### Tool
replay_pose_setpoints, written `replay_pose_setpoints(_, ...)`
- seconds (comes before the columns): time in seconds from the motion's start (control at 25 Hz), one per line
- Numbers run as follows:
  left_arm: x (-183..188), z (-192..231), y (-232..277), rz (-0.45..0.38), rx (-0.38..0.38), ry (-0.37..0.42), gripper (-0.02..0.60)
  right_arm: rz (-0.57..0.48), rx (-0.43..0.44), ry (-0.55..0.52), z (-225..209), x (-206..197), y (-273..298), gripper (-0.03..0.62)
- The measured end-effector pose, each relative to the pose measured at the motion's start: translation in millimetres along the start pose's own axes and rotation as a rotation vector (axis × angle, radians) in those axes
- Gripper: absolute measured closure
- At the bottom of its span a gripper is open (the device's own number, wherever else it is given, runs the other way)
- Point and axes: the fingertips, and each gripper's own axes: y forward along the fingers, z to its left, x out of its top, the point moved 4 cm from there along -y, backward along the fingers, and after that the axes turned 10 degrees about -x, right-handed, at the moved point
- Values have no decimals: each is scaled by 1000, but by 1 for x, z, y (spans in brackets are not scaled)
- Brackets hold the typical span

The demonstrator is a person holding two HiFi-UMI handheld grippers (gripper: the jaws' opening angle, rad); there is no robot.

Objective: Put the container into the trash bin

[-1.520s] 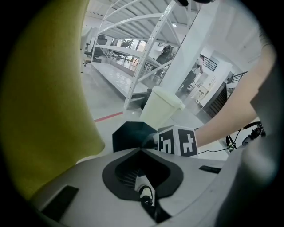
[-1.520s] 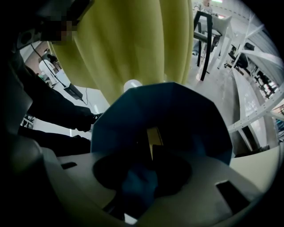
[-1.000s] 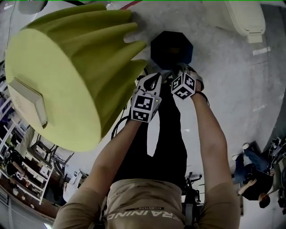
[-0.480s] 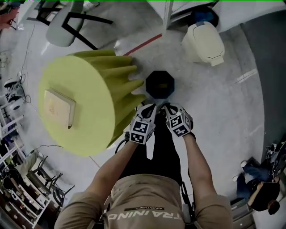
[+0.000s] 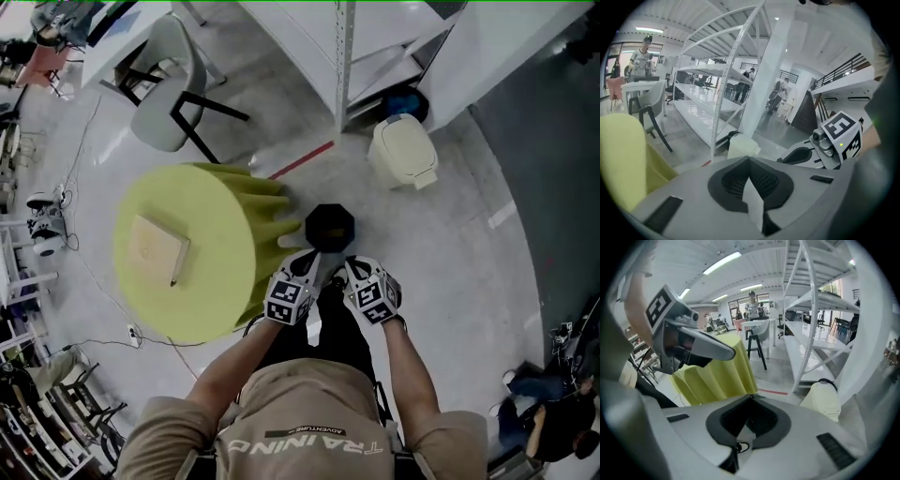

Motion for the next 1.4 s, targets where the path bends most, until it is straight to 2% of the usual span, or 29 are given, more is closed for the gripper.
replay_pose_setpoints(0.16, 49, -20, -32, -77, 6, 51, 580, -114, -39, 73, -7, 44, -46, 591)
replay_pose_setpoints(0.28, 79, -32, -56, -112, 8, 125, 580, -196, -47, 159, -5, 77, -74, 591)
replay_pose_setpoints(0.48, 120, -52, -97, -176, 17, 206, 580, -302, -81, 148, 0, 119, -116, 590)
replay_pose_setpoints(0.6, 144, -62, -120, -219, 13, 229, 580, -387, -64, 282, 1, 147, -141, 589)
replay_pose_setpoints(0.68, 157, -66, -134, -247, 17, 240, 580, -438, -101, 331, -1, 161, -159, 589)
replay_pose_setpoints(0.92, 196, -80, -175, -366, 29, 300, 580, -586, -253, 267, -6, 200, -222, 589)
replay_pose_setpoints(1.2, 233, -89, -218, -461, 27, 392, 580, -639, -298, 238, 2, 219, -255, 589)
replay_pose_setpoints(1.4, 241, -97, -232, -497, 17, 442, 580, -680, -368, 157, 6, 235, -279, 589)
